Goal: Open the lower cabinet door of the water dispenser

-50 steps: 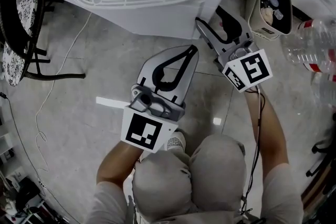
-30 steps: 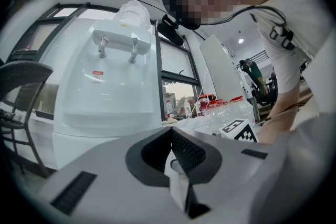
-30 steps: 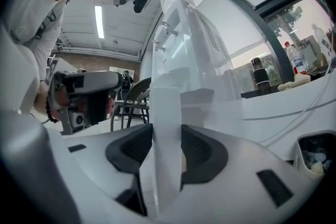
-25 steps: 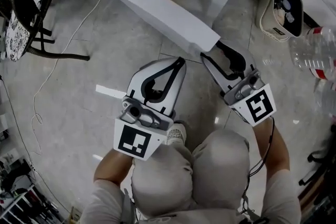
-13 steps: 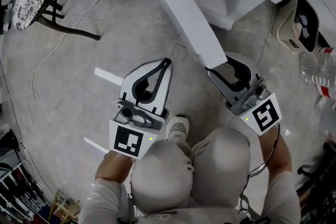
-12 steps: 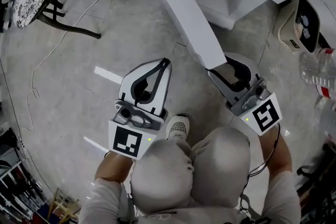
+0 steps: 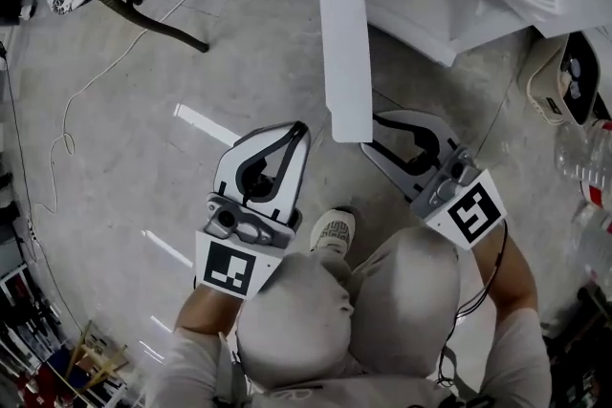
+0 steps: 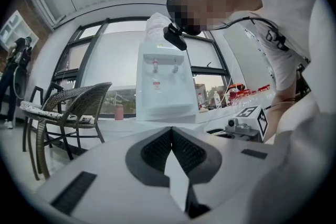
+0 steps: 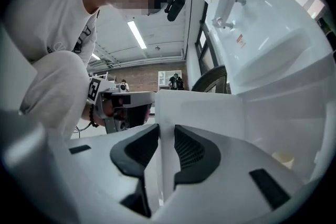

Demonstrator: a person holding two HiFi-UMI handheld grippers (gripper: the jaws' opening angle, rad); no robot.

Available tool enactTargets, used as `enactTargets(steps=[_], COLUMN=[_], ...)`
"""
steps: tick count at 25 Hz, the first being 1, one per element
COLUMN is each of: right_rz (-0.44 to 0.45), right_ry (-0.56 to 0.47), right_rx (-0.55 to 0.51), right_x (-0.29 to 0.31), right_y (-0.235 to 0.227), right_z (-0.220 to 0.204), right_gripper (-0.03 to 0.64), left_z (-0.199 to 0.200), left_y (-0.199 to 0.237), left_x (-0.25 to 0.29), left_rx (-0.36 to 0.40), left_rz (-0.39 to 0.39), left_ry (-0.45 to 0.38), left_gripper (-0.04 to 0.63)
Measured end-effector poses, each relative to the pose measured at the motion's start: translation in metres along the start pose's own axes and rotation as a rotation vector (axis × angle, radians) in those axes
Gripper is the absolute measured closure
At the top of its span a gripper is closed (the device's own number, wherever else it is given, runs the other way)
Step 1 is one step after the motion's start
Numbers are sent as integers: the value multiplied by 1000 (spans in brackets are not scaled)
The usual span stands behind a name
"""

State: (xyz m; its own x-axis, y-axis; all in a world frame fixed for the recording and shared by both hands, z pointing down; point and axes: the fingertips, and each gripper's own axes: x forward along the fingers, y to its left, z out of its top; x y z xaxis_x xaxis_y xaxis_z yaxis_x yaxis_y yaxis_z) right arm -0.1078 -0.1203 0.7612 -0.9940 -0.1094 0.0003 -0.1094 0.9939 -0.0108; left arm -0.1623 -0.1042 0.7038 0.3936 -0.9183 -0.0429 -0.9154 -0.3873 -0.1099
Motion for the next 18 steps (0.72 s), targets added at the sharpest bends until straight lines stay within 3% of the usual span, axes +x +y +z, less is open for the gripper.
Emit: enactTargets(steps=[5, 9, 16, 18], right_rz=[75, 118, 139, 134], right_ry=[-1, -10, -11, -21], right_rx=[-6, -11, -24, -27], right_x=[32, 58, 99, 111], right_y=[15, 22, 30, 29], right_z=[-3, -3, -3, -1], right_gripper=[518, 522, 530, 569], left_z=[0, 3, 3, 1], left_y=[9, 26, 42, 46], left_x=[-14, -29, -47, -48], left_rx=[10, 31, 45, 42], left_rz=[17, 79, 124, 139], left_ry=[3, -4, 9, 15], left_gripper=[594, 594, 594, 594])
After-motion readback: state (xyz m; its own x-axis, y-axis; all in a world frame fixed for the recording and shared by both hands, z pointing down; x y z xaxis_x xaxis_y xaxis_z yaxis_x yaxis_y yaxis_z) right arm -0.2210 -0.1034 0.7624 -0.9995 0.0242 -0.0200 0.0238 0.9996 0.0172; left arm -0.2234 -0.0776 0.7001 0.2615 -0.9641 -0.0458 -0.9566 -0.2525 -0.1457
